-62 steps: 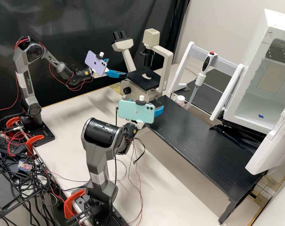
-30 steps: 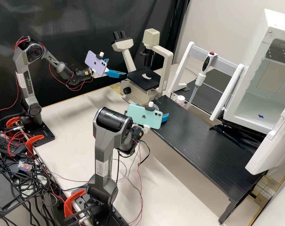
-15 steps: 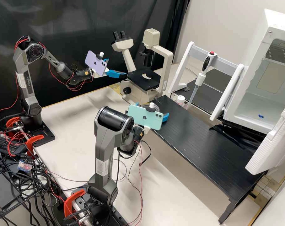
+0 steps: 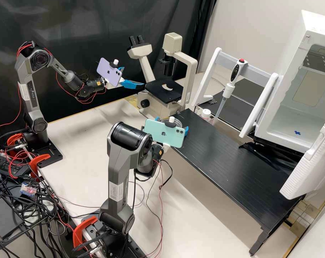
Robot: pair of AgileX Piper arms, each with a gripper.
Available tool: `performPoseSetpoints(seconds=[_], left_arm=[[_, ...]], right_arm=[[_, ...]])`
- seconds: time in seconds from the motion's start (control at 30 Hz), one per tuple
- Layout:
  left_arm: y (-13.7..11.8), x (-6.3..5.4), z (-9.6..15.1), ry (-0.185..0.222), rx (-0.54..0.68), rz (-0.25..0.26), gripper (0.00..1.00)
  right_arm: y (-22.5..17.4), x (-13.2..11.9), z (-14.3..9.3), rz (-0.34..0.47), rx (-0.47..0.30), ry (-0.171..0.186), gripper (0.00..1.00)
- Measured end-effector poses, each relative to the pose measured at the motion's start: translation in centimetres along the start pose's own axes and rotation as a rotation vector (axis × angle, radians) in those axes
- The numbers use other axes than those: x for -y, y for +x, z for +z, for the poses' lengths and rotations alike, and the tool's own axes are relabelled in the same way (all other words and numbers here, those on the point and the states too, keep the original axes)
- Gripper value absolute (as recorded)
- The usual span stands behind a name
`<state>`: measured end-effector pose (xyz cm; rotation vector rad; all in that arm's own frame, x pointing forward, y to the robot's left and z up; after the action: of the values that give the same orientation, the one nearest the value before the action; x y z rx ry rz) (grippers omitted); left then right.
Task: Move the petri dish to the incubator
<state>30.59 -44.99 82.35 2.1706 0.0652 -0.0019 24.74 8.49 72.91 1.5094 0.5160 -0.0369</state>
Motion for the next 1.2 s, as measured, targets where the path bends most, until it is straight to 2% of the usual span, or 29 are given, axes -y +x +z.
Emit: performPoseSetpoints(seconds=[0.67,0.87,1.1,1.2], left_arm=[[0.0,0.0,0.0,0.000,0.000,0.000,1.00],[0.0,0.0,0.0,0.000,0.000,0.000,1.00],[0.0,0.0,0.0,0.000,0.000,0.000,1.00],[0.0,0.0,0.0,0.000,0.000,0.000,1.00]], right_arm=[[-0.2,-0.3,-0.4,-0.005,-0.004,-0.007,0.00],[-0.3,-0.4,-0.6,-0.004,0.002,-0.019,0.00],[-0.7,-0.5,-0.9,0.006,0.010,-0.057,0.00],[-0.8,-0.7,-1.1,0.016,0.003,-0.058,0.00]])
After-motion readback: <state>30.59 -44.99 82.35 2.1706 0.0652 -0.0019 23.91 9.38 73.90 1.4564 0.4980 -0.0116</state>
